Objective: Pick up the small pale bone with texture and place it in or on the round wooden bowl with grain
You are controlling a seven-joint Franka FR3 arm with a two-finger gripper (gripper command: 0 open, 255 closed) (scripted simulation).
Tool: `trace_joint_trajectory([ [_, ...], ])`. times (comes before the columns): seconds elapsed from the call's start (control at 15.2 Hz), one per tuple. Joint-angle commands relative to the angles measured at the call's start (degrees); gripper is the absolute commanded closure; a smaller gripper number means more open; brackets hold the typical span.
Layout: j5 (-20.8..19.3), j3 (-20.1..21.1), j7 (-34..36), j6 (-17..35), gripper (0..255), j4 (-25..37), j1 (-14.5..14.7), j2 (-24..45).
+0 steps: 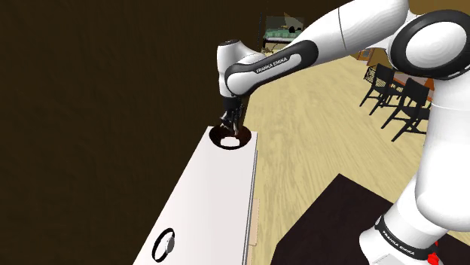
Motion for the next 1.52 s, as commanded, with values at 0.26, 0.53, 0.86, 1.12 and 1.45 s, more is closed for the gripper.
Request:
trace_joint_trajectory([
  [0.26, -0.59, -0.23, 0.52, 2.50, 255, -1.19, 0.06, 1.34],
  [0.53, -0.59, -0.23, 0.52, 2.50, 255, -1.19, 0.06, 1.35],
  [0.86, -0.59, -0.23, 0.52, 2.50, 0, -1.19, 0.06, 1.35],
  [1.12, -0.24, -0.05, 0.29, 0.89, 0, -0.33, 0.10, 0.57],
  [1.45, 0.62, 0.39, -0.27, -3.73, 0, 2.51, 0.29, -1.28],
])
